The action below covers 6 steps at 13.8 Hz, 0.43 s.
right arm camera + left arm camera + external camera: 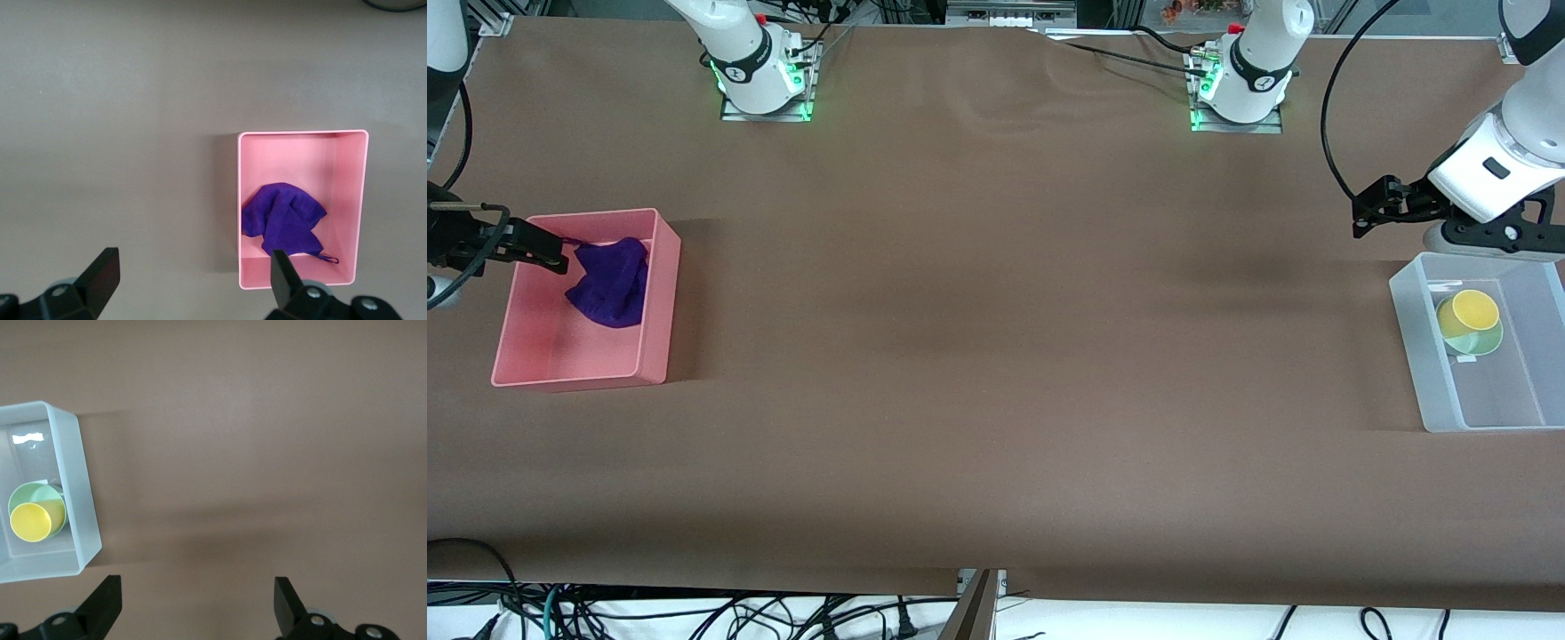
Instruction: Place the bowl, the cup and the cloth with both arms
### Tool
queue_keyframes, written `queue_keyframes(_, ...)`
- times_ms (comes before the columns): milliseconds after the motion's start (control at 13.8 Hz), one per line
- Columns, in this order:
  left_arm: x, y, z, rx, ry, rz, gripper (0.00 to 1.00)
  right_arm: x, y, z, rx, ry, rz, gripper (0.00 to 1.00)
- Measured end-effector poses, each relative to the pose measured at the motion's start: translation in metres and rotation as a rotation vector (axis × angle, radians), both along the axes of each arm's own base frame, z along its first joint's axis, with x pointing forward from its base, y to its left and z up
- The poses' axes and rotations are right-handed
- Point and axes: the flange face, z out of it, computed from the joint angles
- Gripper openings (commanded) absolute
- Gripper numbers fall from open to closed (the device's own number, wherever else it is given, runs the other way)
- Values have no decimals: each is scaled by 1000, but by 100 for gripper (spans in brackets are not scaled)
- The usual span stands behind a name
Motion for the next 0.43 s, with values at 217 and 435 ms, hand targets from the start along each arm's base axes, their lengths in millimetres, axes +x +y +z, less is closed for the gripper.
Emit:
queue_keyframes(217, -1, 1, -6, 0, 10, 6, 100, 0, 0, 0, 0, 0, 0, 100)
queue_keyframes(435, -1, -2, -6, 1, 10, 3, 100, 0, 0, 0, 0, 0, 0, 100)
